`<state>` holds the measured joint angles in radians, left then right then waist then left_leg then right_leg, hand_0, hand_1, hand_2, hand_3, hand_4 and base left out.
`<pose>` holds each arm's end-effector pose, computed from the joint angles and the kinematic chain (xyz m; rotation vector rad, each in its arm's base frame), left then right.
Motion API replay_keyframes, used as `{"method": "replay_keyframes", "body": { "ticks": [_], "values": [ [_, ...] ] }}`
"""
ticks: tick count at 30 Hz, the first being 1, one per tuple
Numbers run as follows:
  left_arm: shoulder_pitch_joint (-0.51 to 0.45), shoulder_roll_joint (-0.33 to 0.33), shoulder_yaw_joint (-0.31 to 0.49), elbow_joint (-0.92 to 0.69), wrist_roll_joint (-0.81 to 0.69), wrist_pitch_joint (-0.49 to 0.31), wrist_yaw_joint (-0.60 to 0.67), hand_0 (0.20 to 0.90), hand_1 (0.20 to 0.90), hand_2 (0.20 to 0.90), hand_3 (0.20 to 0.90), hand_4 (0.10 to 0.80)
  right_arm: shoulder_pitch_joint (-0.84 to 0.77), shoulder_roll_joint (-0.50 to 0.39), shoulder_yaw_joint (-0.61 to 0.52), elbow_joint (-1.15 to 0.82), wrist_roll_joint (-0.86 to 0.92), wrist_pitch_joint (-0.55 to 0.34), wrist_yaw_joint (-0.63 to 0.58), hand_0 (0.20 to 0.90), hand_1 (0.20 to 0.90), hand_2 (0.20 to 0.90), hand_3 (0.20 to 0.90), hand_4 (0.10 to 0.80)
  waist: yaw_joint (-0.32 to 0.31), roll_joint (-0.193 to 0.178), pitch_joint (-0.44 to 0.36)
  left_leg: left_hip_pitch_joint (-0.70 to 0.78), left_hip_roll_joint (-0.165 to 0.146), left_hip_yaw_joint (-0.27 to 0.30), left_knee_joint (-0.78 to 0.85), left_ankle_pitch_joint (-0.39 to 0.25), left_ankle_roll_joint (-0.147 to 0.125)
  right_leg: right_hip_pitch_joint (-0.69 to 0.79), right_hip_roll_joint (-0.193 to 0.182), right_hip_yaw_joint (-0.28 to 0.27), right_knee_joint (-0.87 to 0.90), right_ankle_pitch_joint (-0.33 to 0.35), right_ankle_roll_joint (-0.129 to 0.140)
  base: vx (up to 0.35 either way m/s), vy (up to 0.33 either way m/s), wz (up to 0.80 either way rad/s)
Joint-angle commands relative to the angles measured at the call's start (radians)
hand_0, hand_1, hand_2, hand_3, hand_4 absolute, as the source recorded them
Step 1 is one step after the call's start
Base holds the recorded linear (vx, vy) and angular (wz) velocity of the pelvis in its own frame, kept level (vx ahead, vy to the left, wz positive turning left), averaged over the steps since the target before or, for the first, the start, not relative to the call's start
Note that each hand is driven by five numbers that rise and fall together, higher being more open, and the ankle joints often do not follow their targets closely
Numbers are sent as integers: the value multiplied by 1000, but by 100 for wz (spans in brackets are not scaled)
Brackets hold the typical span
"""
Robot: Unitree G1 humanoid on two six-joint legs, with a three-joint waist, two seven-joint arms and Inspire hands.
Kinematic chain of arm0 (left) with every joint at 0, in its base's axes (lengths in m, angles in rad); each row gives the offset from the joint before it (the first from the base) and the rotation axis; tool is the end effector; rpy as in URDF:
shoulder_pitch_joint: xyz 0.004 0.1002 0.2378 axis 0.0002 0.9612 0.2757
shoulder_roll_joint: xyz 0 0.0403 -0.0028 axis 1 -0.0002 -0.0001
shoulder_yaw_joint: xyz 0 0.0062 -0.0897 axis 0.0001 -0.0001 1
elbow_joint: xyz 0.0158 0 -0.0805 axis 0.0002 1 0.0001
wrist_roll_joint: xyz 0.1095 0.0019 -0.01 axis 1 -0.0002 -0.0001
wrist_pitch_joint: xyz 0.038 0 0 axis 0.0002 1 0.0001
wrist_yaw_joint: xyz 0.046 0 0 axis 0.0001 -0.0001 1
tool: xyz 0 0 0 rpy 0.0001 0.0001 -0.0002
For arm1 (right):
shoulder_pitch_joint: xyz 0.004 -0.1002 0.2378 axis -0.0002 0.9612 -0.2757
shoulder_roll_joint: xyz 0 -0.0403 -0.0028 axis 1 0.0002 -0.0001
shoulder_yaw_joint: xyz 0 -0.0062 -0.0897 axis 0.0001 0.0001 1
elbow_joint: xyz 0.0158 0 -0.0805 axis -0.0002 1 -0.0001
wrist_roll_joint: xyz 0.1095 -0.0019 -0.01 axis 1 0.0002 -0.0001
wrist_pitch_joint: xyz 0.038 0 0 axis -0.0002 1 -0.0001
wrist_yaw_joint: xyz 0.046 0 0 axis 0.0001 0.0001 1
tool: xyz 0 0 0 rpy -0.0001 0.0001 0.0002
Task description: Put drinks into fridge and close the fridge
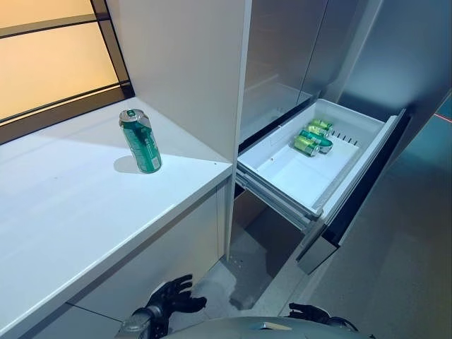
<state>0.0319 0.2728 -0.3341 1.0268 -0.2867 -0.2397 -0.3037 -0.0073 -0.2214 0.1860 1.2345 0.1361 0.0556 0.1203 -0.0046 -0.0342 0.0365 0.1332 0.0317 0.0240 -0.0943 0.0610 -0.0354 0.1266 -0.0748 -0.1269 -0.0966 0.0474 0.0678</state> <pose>0.1038 0.2055 -0.0975 0.0191 0.8698 -0.3085 0.0736 -0.2141 -0.1138 -0.1115 1.2984 0.0386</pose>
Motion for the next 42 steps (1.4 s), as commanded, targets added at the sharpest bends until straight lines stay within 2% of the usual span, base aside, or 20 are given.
{"method": "replay_keyframes", "body": {
  "ticks": [1,5,9,10,11,12,14,15,19,23,30,34,39,42],
  "values": [
    [-133,13,-84,-139,90,-135,-61,900,900,900,900,800,-47,-68,59,4,-30,20,23,900,900,900,900,800,1,20,59,15,-41,11,7,-127,27,4,44,-14,48,-80,19,0,0,0],
    [-170,69,-177,-284,167,-188,-40,900,900,900,900,800,-51,-85,79,-11,-32,22,34,900,900,900,900,800,-10,23,64,15,-40,13,7,-129,29,0,45,-6,49,-79,23,0,0,0],
    [-222,119,-215,-441,141,-167,-22,900,900,900,900,800,-54,-93,87,-21,-31,33,37,900,900,900,900,800,-14,26,63,13,-39,13,7,-129,30,0,44,-4,46,-77,24,0,0,0],
    [-238,129,-222,-479,146,-372,-6,900,900,900,900,800,-55,-95,89,-23,-31,36,38,900,900,900,900,800,-15,27,64,14,-39,13,7,-128,30,1,43,-4,46,-77,24,0,0,0],
    [-251,151,-248,-534,106,-186,-12,900,900,900,900,800,-54,-90,87,-16,-32,28,35,900,900,900,900,800,-12,24,62,8,-39,16,7,-129,33,-3,43,-4,44,-77,21,0,0,0],
    [-244,160,-243,-556,159,-218,17,900,900,900,900,800,-53,-90,86,-19,-32,25,32,900,900,900,900,800,-11,26,63,4,-39,13,7,-128,32,-7,45,-2,44,-78,21,-48,-1,1],
    [-224,210,-225,-652,170,-270,-1,900,900,900,900,800,-39,-97,79,-46,-34,27,25,900,900,900,900,800,-9,32,73,-2,-40,10,7,-124,31,-9,42,-7,43,-78,21,-70,39,0],
    [-219,234,-211,-712,164,-272,-17,900,900,900,900,800,-31,-99,71,-62,-40,30,20,900,900,900,900,800,-9,35,77,-3,-42,6,7,-124,32,-9,41,-9,42,-78,20,-62,58,-3],
    [-216,323,-154,-970,116,-193,-91,900,900,900,900,800,-1,-98,56,-87,-42,24,-2,900,900,900,900,800,-2,47,82,-7,-47,-10,7,-122,34,-4,39,-15,36,-77,21,-22,27,2],
    [-234,367,-121,-1153,56,-134,-141,900,900,900,900,800,25,-86,55,-89,-41,8,-23,900,900,900,900,800,2,51,75,-8,-49,-22,7,-123,34,5,36,-24,27,-77,23,2,-2,1],
    [-309,390,-101,-1306,-66,-105,-160,900,900,900,900,800,47,-70,71,-80,-34,-19,-43,900,900,900,900,800,2,51,61,-14,-50,-38,7,-122,32,4,36,-24,23,-76,24,-1,-14,9],
    [-352,389,-75,-1355,-155,-116,-139,900,900,900,900,800,49,-67,83,-74,-23,-31,-49,900,900,900,900,800,5,47,55,-17,-52,-46,7,-122,33,4,37,-21,20,-76,21,-3,-9,3],
    [-378,370,-17,-1383,-173,-147,-64,900,900,900,900,800,50,-59,93,-69,-12,-33,-56,900,900,900,900,800,12,43,49,-19,-53,-52,7,-120,31,4,39,-18,19,-76,15,0,-4,1],
    [-383,361,52,-1381,-167,-182,31,900,900,900,900,800,53,-52,96,-57,-1,-39,-61,900,900,900,900,800,19,37,44,-18,-55,-58,7,-121,31,8,41,-17,17,-78,12,6,-6,1]
  ]
}}
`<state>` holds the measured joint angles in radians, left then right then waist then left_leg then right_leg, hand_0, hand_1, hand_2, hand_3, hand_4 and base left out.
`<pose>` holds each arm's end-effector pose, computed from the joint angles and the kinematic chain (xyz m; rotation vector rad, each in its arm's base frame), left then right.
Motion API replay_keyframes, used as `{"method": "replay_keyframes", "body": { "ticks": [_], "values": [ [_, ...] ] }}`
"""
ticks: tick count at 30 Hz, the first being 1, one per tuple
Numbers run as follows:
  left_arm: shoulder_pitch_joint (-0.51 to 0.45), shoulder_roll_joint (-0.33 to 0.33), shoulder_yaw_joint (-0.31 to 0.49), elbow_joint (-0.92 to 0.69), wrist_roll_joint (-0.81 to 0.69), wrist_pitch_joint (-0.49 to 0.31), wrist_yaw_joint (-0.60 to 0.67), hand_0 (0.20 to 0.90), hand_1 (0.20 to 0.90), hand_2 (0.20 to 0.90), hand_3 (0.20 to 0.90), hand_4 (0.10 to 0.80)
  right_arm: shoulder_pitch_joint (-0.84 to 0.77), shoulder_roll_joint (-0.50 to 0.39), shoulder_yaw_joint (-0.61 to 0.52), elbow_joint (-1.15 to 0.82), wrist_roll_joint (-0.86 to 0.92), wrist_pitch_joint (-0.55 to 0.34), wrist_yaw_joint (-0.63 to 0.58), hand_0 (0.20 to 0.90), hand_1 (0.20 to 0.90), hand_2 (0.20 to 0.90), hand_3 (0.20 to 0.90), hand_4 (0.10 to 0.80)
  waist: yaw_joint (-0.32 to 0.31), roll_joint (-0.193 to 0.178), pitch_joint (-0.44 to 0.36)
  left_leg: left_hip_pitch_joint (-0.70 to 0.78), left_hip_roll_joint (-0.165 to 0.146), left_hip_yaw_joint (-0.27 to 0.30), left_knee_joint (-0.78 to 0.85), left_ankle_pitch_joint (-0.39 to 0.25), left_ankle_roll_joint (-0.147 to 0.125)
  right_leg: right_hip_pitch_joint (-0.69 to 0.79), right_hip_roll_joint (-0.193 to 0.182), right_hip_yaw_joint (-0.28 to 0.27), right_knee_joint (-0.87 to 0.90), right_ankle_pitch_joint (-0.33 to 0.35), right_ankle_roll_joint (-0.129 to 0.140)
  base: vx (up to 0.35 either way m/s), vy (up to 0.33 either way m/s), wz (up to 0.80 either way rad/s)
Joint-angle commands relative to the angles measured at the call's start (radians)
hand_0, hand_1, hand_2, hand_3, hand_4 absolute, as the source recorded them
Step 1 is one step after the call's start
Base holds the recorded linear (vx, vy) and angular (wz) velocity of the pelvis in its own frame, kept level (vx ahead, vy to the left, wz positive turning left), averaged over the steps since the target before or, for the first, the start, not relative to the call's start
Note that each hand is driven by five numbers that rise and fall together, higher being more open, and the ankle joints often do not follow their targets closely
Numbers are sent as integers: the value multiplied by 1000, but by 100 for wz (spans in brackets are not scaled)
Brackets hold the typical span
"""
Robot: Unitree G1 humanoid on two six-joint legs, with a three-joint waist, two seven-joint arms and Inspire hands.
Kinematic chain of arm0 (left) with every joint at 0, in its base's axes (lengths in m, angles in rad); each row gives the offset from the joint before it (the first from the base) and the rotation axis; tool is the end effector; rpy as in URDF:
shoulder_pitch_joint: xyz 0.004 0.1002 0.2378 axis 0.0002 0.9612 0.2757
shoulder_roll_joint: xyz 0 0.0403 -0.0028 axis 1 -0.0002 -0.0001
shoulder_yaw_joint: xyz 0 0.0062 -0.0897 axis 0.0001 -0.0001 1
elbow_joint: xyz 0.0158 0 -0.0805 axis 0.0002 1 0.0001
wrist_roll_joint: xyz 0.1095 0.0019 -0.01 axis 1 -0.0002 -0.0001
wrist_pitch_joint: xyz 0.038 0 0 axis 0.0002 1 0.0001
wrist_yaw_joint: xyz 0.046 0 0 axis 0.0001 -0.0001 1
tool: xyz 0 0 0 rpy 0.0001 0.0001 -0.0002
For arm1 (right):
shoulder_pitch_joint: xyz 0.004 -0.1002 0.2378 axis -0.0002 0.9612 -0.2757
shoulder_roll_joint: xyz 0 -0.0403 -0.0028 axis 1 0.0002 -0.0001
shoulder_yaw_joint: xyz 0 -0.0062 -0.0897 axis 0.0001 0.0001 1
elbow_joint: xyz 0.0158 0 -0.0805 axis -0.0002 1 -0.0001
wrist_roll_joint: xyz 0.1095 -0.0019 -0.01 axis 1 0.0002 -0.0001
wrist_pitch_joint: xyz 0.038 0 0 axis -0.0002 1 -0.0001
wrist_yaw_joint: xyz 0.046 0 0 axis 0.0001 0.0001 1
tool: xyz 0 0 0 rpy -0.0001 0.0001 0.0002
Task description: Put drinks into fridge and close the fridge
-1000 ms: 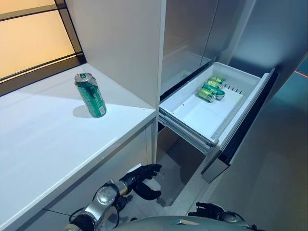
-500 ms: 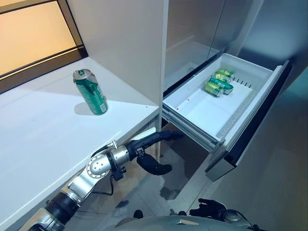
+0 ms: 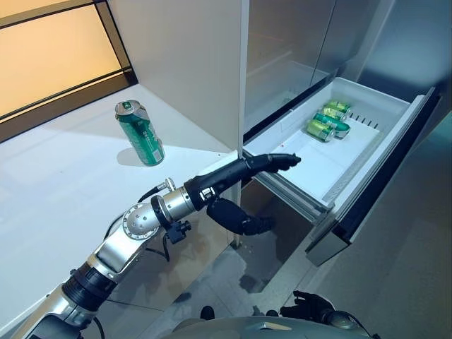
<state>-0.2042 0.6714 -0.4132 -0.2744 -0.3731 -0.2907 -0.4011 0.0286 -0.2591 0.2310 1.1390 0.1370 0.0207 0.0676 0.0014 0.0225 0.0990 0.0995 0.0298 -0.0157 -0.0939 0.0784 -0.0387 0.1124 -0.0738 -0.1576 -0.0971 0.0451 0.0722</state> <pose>0.2155 0.1484 0.1410 0.3115 -0.4708 -0.9547 0.0785 -0.2194 -0.1091 -0.1958 1.2105 0.0311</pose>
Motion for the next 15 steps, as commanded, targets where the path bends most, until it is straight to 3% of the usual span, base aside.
{"method": "replay_keyframes", "body": {
  "ticks": [1,7,15],
  "values": [
    [-147,-38,136,-79,-79,-131,135,900,900,900,900,800,17,-14,52,40,-1,-4,-8,900,900,900,900,800,13,-20,-19,16,-53,-19,7,-139,35,22,40,14,18,-76,7,19,-18,4],
    [-135,-48,243,-42,44,-179,358,900,900,900,900,800,16,-4,50,63,18,-13,-10,900,900,900,900,800,23,-24,-29,20,-55,-27,7,-141,33,29,43,12,17,-83,3,15,-8,5],
    [-104,-71,361,-17,123,-205,547,900,900,900,900,800,21,6,42,72,18,-11,-12,900,900,900,900,800,31,-29,-39,25,-55,-35,7,-144,31,36,46,12,16,-90,-3,0,0,0]
  ]
}}
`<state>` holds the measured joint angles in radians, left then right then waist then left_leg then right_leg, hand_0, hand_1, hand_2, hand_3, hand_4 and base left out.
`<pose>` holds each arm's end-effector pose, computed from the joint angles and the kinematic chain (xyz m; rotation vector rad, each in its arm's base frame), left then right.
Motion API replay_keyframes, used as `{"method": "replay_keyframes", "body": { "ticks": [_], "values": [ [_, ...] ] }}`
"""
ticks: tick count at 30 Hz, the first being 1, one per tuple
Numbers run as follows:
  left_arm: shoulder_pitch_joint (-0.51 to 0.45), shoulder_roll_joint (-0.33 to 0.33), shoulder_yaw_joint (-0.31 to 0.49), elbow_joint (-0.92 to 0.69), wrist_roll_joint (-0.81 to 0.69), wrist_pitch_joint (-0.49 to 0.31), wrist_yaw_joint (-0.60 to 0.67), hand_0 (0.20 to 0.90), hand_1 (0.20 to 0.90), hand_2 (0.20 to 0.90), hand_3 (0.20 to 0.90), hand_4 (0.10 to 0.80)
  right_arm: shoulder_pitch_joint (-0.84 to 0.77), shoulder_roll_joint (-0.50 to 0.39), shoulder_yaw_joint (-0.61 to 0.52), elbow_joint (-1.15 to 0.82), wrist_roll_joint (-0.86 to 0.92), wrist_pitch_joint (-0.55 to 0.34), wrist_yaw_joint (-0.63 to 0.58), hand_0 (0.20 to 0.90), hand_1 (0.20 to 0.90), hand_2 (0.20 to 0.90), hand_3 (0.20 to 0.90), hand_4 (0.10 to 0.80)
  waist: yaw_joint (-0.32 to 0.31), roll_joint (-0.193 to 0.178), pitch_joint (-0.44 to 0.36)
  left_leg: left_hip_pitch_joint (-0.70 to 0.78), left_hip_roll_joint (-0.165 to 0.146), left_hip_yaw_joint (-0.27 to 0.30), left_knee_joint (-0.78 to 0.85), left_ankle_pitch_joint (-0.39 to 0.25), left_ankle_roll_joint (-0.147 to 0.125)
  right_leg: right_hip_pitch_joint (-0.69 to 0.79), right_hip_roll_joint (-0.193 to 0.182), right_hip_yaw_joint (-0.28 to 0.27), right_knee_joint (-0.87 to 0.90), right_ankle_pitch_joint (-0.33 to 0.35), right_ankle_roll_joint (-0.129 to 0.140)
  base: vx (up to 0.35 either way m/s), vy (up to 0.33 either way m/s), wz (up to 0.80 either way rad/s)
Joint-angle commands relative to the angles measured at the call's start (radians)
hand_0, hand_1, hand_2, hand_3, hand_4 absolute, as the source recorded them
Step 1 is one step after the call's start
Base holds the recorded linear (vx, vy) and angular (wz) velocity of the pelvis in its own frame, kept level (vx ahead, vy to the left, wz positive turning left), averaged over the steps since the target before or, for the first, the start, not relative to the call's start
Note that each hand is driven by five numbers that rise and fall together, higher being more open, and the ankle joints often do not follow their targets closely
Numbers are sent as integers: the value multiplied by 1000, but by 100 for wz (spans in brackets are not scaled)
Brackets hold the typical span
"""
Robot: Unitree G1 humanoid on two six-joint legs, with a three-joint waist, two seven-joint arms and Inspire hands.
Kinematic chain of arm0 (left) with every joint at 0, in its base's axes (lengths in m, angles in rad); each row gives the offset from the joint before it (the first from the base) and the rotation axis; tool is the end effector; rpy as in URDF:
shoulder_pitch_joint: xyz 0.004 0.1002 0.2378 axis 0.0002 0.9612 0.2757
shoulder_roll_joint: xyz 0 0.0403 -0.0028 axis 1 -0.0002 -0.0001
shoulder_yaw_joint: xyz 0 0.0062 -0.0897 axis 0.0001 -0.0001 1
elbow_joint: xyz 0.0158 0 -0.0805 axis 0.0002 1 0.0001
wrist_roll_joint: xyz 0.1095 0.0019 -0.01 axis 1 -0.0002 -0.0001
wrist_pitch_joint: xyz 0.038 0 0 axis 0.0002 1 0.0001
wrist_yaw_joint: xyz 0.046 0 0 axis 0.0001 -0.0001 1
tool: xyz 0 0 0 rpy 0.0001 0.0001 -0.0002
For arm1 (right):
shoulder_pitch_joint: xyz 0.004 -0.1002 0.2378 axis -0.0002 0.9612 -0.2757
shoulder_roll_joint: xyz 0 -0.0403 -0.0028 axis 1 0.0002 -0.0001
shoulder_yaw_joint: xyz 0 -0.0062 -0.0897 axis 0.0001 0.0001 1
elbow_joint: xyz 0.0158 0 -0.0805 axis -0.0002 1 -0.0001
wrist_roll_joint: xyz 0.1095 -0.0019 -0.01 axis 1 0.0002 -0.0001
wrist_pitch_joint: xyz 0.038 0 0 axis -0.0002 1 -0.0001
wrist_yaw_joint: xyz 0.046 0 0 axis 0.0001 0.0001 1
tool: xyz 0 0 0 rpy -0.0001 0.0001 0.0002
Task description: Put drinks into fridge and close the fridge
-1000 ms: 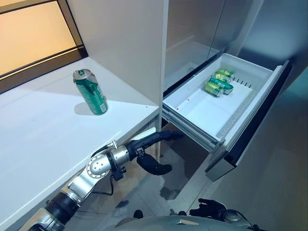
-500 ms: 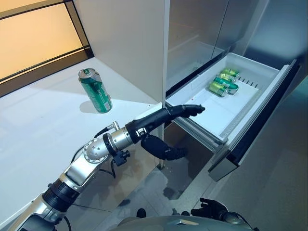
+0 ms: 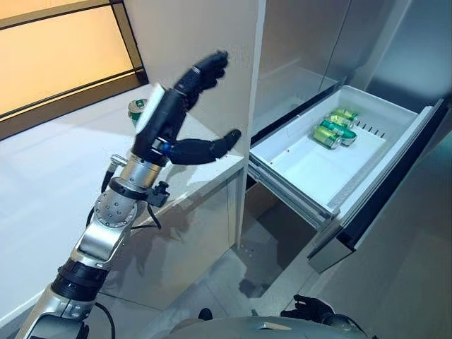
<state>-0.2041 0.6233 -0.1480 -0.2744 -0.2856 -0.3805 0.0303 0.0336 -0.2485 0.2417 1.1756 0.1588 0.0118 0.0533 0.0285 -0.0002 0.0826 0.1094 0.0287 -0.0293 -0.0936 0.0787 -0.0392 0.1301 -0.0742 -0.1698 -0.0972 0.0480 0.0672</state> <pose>0.2213 0.1813 0.1749 0.2694 -0.7629 -0.3143 0.0703 -0.2170 -0.1121 -0.1838 1.2405 0.0125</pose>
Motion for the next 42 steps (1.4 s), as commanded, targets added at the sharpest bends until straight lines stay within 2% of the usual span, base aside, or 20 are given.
{"method": "replay_keyframes", "body": {
  "ticks": [1,4,10,17,20,29,37,42],
  "values": [
    [-100,-19,110,-7,66,-110,164,900,900,900,900,800,18,-4,30,37,-6,-2,3,900,900,900,900,800,4,-6,-24,16,-55,-23,6,-144,31,19,47,25,16,-94,2,0,0,0],
    [-89,-13,150,21,108,-101,267,900,900,900,900,800,20,-2,27,40,-8,-3,1,900,900,900,900,800,6,-7,-28,18,-56,-25,6,-145,30,23,48,26,15,-96,1,0,0,0],
    [-46,-12,239,88,159,-30,450,900,900,900,900,800,24,-1,15,31,-11,15,5,900,900,900,900,800,12,-8,-32,24,-56,-29,6,-147,30,30,47,22,16,-101,-1,12,-2,0],
    [-8,-27,278,150,158,103,481,900,900,900,900,800,21,-2,2,23,-18,33,9,900,900,900,900,800,16,-7,-35,28,-57,-34,6,-148,28,34,47,19,15,-104,-3,0,0,0],
    [-3,-23,279,166,155,133,507,900,900,900,900,800,19,-2,1,23,-18,37,10,900,900,900,900,800,17,-6,-35,28,-58,-35,6,-148,28,35,47,18,15,-104,-1,0,0,0],
    [-3,-23,270,216,73,247,453,900,900,900,900,800,12,-7,-2,14,-24,58,12,900,900,900,900,800,15,-1,-35,29,-59,-36,6,-145,28,35,47,19,16,-104,0,0,0,0],
    [-21,-46,244,247,-97,296,361,900,900,900,900,800,4,-10,1,12,-26,70,16,900,900,900,900,800,10,1,-34,33,-58,-30,6,-144,29,36,45,20,17,-101,3,0,0,0],
    [-28,-58,236,252,-142,314,334,900,900,900,900,800,3,-10,1,7,-30,78,17,900,900,900,900,800,7,2,-34,35,-59,-31,6,-143,30,36,46,24,17,-99,4,0,0,0]
  ]
}}
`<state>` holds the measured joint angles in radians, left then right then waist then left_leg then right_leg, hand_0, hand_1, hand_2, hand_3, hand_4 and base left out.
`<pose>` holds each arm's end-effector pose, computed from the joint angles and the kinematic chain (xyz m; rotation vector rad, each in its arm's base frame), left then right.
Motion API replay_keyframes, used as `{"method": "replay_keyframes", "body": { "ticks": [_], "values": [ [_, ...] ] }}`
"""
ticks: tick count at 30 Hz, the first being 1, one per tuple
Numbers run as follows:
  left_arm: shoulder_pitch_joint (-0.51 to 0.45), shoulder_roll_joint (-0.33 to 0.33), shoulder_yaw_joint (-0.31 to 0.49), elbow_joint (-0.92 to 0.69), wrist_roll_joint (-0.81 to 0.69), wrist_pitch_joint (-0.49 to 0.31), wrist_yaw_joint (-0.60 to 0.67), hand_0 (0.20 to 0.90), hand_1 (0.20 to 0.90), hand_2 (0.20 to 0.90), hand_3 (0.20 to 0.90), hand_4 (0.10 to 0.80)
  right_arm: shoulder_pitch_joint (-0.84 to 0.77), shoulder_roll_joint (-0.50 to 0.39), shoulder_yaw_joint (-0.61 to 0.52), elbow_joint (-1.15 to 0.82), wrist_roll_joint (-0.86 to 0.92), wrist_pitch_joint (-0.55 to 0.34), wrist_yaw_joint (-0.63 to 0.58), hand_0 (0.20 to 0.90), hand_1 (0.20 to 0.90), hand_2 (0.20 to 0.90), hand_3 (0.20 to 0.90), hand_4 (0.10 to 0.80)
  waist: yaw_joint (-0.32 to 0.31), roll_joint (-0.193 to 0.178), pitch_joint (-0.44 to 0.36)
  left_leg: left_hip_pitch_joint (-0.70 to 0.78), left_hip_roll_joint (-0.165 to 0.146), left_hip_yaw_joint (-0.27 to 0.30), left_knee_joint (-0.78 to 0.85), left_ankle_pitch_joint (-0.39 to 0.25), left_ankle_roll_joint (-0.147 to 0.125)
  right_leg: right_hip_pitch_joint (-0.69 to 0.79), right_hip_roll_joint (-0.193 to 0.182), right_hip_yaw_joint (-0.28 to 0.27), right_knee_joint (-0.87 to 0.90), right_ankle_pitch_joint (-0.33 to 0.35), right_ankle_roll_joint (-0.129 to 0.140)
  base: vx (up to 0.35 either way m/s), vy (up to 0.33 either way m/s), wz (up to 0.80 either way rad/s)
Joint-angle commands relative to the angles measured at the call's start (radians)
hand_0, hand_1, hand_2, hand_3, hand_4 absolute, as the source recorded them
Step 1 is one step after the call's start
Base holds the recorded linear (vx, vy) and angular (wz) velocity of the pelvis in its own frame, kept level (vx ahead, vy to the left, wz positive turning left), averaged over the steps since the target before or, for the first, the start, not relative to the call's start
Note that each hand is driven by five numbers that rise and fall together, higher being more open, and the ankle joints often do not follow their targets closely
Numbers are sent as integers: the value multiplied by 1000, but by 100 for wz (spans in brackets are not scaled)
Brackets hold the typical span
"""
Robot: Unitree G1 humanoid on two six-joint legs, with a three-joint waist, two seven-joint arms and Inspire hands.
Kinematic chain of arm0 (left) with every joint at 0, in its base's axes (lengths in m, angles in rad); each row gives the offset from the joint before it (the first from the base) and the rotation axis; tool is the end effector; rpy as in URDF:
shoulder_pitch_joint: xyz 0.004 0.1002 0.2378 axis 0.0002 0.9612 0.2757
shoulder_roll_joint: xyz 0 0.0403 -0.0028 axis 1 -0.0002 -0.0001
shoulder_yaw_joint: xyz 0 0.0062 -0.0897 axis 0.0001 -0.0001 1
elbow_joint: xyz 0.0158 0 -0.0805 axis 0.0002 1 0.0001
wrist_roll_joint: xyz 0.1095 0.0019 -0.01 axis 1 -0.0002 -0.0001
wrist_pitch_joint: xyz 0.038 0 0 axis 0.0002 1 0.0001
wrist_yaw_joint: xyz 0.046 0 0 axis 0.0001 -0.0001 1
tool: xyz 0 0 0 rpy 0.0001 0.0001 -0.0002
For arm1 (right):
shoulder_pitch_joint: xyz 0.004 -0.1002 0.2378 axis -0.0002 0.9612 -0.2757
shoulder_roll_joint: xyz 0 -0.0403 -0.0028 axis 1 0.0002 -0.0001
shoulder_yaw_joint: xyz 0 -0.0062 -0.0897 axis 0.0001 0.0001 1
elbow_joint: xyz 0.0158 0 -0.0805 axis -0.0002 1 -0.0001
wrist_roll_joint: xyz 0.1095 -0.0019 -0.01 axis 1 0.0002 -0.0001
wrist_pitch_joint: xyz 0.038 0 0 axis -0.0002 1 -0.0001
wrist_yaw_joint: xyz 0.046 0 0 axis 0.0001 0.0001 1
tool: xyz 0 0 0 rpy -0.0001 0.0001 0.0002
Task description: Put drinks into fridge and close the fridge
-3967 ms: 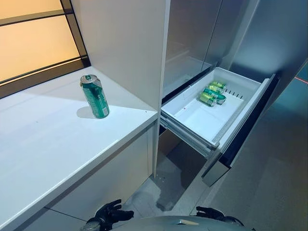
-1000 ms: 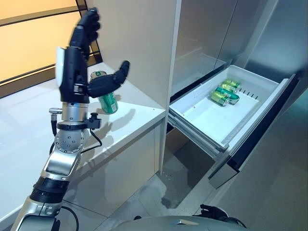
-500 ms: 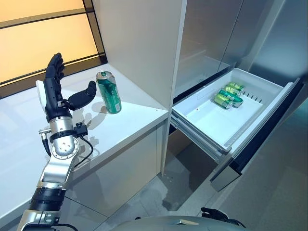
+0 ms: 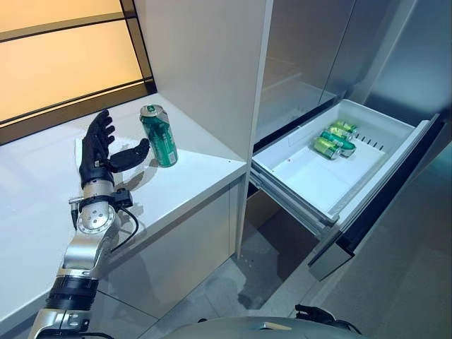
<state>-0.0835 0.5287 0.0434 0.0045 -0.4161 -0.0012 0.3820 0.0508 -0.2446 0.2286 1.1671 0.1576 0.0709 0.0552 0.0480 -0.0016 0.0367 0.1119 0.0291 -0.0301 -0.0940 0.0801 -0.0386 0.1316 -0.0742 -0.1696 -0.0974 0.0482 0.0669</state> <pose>0.2277 0.2417 0.1048 0.0906 -0.1183 0.4032 0.0632 -0.2169 -0.1136 -0.1677 1.3060 -0.0020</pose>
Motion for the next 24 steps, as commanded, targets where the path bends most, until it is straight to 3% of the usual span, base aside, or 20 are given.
{"method": "replay_keyframes", "body": {
  "ticks": [1,15,24],
  "values": [
    [-149,36,44,-27,-28,-60,-23,900,900,900,900,800,-14,-15,15,14,-29,21,15,900,900,900,900,800,-13,3,12,33,-60,-30,7,-145,29,35,46,24,17,-99,4,0,0,0],
    [-144,-13,37,0,-267,-62,-128,900,900,900,900,800,-16,-24,21,-6,-33,43,24,900,900,900,900,800,-18,4,16,40,-59,-27,7,-146,29,39,45,23,18,-98,5,0,0,0],
    [-124,-24,53,5,-273,-69,-140,900,900,900,900,800,-13,-26,15,-11,-40,48,31,900,900,900,900,800,-17,3,18,41,-59,-24,7,-144,29,38,44,23,18,-97,4,3,0,0]
  ]
}}
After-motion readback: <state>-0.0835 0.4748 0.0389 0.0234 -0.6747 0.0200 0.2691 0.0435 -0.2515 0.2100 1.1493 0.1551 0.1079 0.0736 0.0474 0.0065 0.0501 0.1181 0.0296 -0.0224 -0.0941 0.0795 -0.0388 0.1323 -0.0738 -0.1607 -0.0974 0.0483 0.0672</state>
